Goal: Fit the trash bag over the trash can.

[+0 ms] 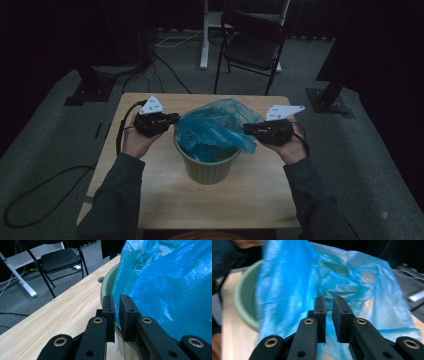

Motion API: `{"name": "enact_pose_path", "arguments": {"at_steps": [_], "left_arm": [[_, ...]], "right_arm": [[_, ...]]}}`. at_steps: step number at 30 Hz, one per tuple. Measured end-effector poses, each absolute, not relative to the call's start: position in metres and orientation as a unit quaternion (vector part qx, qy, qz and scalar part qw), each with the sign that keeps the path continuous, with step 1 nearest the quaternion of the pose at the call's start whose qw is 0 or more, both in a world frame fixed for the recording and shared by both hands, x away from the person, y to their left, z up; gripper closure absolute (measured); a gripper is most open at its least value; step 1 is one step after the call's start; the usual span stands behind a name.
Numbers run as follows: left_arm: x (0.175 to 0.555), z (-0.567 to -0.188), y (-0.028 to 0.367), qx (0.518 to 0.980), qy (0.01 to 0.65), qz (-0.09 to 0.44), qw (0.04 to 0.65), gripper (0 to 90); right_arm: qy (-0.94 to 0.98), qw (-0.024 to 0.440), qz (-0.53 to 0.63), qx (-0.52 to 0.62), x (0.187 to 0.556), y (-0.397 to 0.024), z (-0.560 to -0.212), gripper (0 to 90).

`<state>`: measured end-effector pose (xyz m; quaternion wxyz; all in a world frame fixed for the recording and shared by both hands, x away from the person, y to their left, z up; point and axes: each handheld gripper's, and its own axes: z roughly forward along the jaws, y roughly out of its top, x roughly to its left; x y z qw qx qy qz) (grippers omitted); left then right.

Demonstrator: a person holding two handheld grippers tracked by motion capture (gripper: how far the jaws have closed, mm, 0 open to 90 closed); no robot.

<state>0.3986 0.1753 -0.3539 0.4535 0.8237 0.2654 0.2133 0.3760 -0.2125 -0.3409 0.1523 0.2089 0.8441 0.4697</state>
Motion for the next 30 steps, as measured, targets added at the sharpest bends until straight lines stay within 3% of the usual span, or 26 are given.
{"name": "enact_pose_path", "arguments": {"at_steps": [6,14,17,19,21,30], "left_arm": [[0.399,-0.354,0.175,0.824,0.266,0.212,0.453,83.4],[0.400,-0.355,0.176,0.823,0.269,0.213,0.453,83.7],[0.400,-0.357,0.178,0.822,0.273,0.213,0.452,84.4],[0.401,-0.358,0.180,0.821,0.278,0.213,0.452,85.6],[0.401,-0.359,0.182,0.819,0.282,0.213,0.453,86.5],[0.402,-0.365,0.196,0.812,0.312,0.224,0.440,89.0]], "right_arm": [[0.847,0.161,0.442,0.248,0.393,-0.205,-0.350,72.2],[0.846,0.154,0.427,0.282,0.413,-0.197,-0.357,69.7],[0.848,0.144,0.423,0.284,0.417,-0.197,-0.360,74.5],[0.844,0.142,0.432,0.285,0.417,-0.199,-0.357,85.4],[0.842,0.141,0.435,0.285,0.417,-0.201,-0.355,89.2],[0.845,0.156,0.414,0.300,0.419,-0.206,-0.360,90.0]]}}
